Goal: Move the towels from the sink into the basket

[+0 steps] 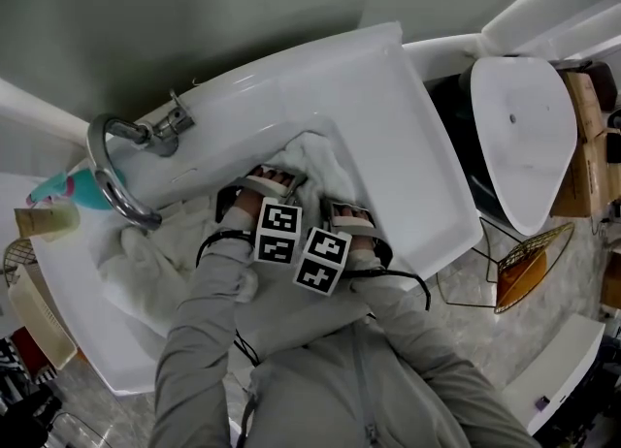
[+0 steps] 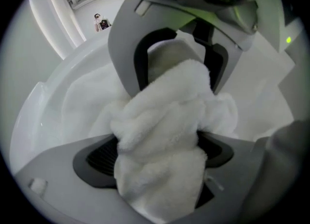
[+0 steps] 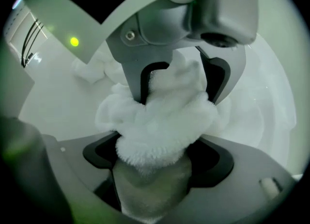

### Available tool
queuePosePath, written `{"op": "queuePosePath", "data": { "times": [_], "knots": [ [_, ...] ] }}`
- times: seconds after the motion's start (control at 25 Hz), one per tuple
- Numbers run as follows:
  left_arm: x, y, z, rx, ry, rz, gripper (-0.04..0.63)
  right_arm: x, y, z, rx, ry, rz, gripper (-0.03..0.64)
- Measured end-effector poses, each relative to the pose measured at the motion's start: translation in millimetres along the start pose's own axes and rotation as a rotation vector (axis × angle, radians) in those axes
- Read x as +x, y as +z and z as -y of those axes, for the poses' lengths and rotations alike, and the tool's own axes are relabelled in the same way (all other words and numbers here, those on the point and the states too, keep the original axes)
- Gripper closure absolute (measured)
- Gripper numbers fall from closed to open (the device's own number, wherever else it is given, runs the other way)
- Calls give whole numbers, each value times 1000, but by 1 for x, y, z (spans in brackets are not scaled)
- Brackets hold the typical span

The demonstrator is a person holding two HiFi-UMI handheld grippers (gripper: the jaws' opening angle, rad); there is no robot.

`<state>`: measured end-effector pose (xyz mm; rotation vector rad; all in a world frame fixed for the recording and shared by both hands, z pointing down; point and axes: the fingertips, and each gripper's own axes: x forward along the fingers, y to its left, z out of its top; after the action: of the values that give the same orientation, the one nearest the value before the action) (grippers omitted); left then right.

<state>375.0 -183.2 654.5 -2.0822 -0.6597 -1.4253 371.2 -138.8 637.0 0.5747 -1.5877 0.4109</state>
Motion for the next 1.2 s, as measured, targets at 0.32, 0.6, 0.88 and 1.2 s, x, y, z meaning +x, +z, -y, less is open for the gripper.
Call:
{"op": "queuePosePath", "data": {
  "times": [0.32,0.6,0.88,1.2],
  "knots": [
    [-11,-3,6,15,64,-2,263,-4,1,4,-29,-71,20,442],
    [-41,-2,3,-62,145,-19,398,-32,8,12,-27,-168,117,476],
    [-74,-8,-5,-147,238,-61,403,-63,26,21,-79,-240,199,479],
    [-126,-9,-2,-246,352,-153,405,-106,45,22,-228,-304,296,479]
  ]
}}
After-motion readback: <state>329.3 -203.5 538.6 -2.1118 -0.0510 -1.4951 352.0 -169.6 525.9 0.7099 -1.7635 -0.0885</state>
